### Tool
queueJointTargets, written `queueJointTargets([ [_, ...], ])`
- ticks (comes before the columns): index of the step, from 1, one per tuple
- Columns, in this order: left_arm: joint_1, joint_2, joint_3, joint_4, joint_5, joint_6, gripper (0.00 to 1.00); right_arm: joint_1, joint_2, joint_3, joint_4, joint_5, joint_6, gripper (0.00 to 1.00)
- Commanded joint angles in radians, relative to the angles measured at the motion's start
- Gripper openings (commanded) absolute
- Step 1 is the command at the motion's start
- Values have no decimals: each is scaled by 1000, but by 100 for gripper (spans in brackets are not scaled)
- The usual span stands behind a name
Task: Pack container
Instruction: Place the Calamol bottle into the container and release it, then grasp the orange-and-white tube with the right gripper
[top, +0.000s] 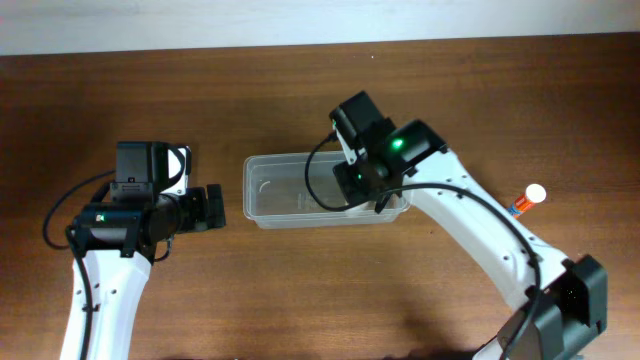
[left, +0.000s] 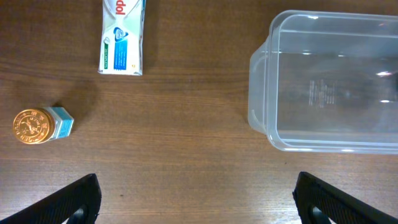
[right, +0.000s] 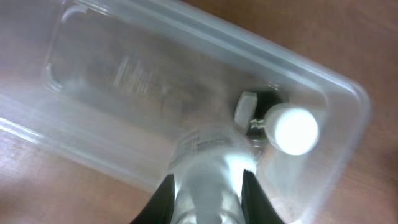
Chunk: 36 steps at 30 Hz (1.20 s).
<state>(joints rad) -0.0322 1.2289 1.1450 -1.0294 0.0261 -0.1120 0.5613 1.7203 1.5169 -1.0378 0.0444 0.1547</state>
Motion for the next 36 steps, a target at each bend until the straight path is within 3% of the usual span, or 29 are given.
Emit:
queueJointTargets([
  [1,5,3,15,0,-6,16,99,-15,-11,-110,86,10,7,15],
  [6,5,3,15,0,-6,16,99,-19,-11,-144,119,12,7,17],
  [7,5,3,15,0,-6,16,99,-19,-11,-144,119,12,7,25],
  [8,5,3,15,-1,-6,16,99,-19,-11,-144,119,12,7,45],
  [9,5,3,15,-1,-6,16,100,-19,-11,-144,120,12,7,56],
  [14,5,3,15,-1,-7,16,99,-18,-25,-138,127,12,7,63],
  [19,5,3,15,-1,-7,16,99,-20,-78,-54,85,37,12,63],
  [23,5,3,15,-1,-7,16,99,-55,-174,77,-12,245,158,66],
  [26,5,3,15,0,-7,16,100,-152,-240,126,-86,309,273,74],
  [28,5,3,15,-1,-7,16,99,-309,-289,127,-165,303,360,81],
  [32,5,3,15,0,-6,16,99,-585,-275,102,-263,204,339,88],
  [36,5,3,15,0,-6,16,100,-773,-209,26,-253,66,233,89],
])
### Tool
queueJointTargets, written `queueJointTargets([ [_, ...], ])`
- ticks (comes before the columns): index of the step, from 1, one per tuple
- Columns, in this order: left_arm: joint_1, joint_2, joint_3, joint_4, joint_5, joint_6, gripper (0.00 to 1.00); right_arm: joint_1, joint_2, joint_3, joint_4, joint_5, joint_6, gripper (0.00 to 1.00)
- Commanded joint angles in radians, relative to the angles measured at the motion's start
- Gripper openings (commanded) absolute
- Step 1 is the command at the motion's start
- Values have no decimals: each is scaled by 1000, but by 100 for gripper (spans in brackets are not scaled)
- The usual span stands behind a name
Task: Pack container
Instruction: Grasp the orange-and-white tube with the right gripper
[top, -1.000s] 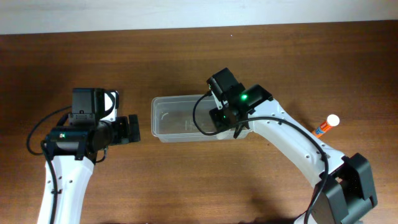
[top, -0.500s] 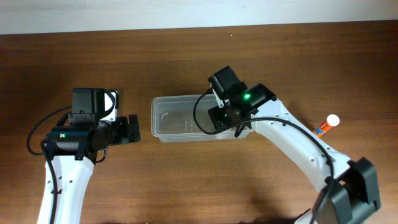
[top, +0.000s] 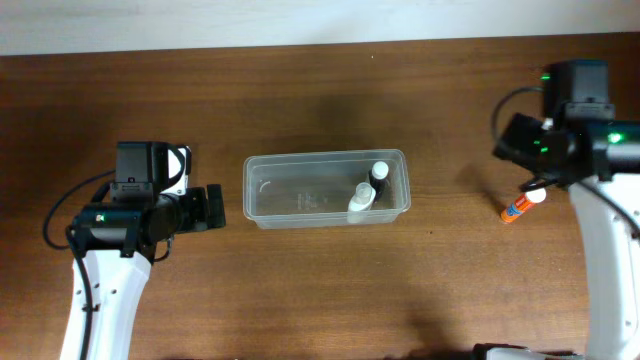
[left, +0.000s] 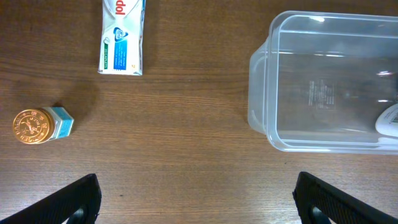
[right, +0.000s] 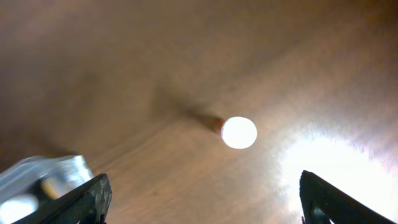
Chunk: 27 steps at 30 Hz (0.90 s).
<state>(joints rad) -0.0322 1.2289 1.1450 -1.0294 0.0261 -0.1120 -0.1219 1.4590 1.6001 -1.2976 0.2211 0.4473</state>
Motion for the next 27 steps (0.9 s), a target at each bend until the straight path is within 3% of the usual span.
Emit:
queueJointTargets([
  [1,5,3,15,0,-6,16,99,-110,71,-72,11,-122,-79,89],
  [12,5,3,15,-1,-6,16,99,-173,322,-198,101,-124,-118,86],
  [15,5,3,15,-2,-6,16,99,-173,343,-198,137,-124,-118,77],
  [20,5,3,15,-4,-6,16,99,-173,343,-198,146,-124,-118,49],
  [25,5,3,15,-4,-6,16,99,-173,343,-198,147,-124,-118,26],
  [27,5,3,15,-4,-6,16,99,-173,342,-197,146,-124,-118,22],
])
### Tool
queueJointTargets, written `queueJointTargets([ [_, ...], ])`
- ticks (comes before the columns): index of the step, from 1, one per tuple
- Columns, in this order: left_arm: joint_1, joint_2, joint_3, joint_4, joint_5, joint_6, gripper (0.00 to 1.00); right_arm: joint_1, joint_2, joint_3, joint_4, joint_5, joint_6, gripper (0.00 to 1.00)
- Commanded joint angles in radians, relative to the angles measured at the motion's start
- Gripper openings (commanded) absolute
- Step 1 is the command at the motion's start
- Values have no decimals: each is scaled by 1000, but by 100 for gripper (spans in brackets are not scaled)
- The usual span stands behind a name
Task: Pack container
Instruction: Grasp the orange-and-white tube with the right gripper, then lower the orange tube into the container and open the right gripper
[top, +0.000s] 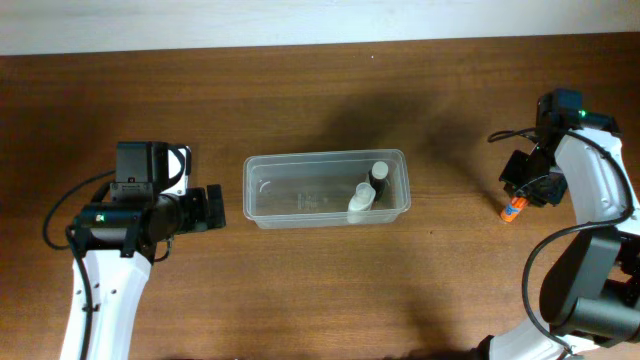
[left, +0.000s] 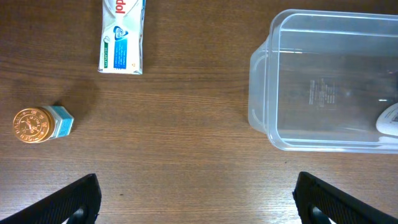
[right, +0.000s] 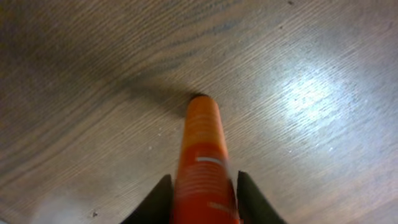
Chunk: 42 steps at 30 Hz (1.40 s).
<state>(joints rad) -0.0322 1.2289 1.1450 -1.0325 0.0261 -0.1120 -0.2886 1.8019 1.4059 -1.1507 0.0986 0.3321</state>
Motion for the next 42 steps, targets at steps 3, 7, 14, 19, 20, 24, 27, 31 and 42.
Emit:
queueJointTargets([
  [3,5,3,15,-1,-6,16,99,-5,-12,3,-2,-2,-3,19],
  [7,5,3,15,-1,-6,16,99,3,-60,50,-32,-4,-15,18],
  [14,5,3,15,-1,-6,16,99,171,-215,269,-204,-82,-119,17],
  [19,5,3,15,-1,-6,16,99,419,-306,304,-238,-103,-116,17],
  [20,5,3,15,-1,-6,16,99,464,-309,304,-240,-103,-114,17],
  [24,5,2,15,-1,-6,16,99,579,-284,283,-223,-102,-107,17],
  [27,5,3,15,-1,-6,16,99,628,-238,259,-187,-102,-108,17],
  [31,5,3,15,-2,-6,16,100,671,-177,215,-143,-103,-107,17],
  [42,5,3,15,-1,-6,16,99,689,-91,60,-33,-103,-107,24],
])
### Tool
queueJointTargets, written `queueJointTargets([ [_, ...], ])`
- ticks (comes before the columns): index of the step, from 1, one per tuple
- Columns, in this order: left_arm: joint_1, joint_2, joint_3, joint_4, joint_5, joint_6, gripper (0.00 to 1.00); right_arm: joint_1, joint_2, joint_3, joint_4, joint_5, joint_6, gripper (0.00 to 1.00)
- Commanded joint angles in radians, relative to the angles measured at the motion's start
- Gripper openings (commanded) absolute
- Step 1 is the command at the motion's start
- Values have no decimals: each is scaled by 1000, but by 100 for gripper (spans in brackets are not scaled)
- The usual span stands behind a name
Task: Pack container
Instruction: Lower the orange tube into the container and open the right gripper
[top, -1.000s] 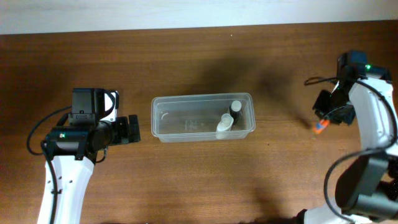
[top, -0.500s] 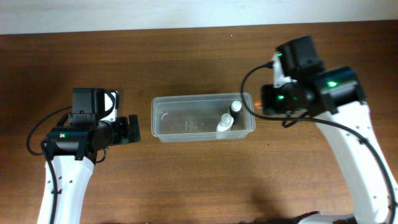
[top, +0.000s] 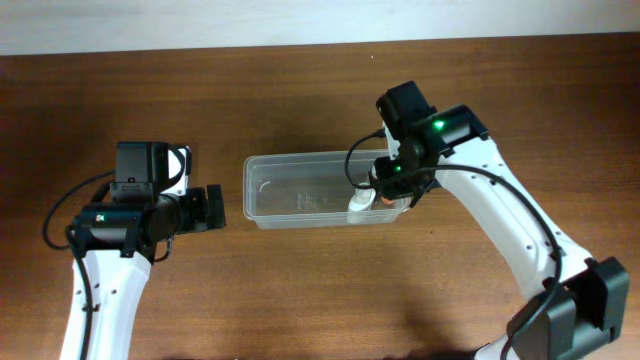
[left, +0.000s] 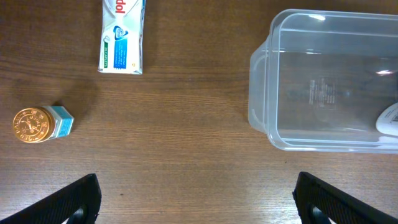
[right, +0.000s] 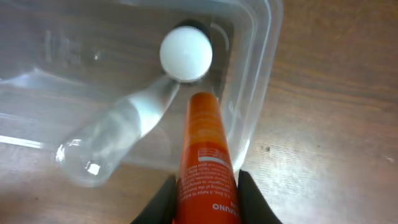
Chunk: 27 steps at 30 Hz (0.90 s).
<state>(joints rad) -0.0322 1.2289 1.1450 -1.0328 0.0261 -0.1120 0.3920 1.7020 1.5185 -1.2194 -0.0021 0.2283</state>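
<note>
The clear plastic container (top: 300, 189) lies mid-table. Inside its right end lie a clear bottle (right: 118, 134) and a dark bottle with a white cap (right: 186, 53). My right gripper (right: 205, 202) is shut on an orange tube (right: 204, 155), held over the container's right end, its tip beside the white cap. My left gripper (left: 196, 202) stands open over bare wood left of the container (left: 329, 81), holding nothing. A white toothpaste tube (left: 122, 36) and a small gold-lidded jar (left: 38, 124) lie on the table to the left.
The wooden table (top: 300, 290) runs to a pale wall at the back. The toothpaste tube and the jar sit under and behind my left arm (top: 140, 215) in the overhead view.
My right gripper, shut on the orange tube, was at the table's right side and is now over the container's right end. The left arm has not moved.
My right gripper first held a clear bottle in the container's right end. Then the bottle lay in the container and the gripper was open above the orange tube at the far right. Then it was shut on the tube, and now holds it over the container.
</note>
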Motion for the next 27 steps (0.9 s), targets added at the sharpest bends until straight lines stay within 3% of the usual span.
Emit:
queueJointTargets([
  [1,5,3,15,-1,-6,16,99,9,9,-64,45,-2,-3,24],
  [4,5,3,15,-1,-6,16,99,9,9,-100,72,-2,-3,24],
  [7,5,3,15,-1,-6,16,99,9,9,-107,84,-2,-4,39],
  [10,5,3,15,-1,-6,16,99,9,9,-106,97,-2,-4,47],
  [15,5,3,15,-1,-6,16,99,7,-17,-31,85,14,-3,47],
  [19,5,3,15,0,-7,16,99,-18,-135,74,76,109,50,51],
  [22,5,3,15,-1,-7,16,99,-82,-220,93,84,123,77,60],
  [23,5,2,15,-1,-7,16,99,-144,-263,93,70,123,94,68],
  [27,5,3,23,-2,-8,16,99,-335,-300,93,-43,94,98,75],
])
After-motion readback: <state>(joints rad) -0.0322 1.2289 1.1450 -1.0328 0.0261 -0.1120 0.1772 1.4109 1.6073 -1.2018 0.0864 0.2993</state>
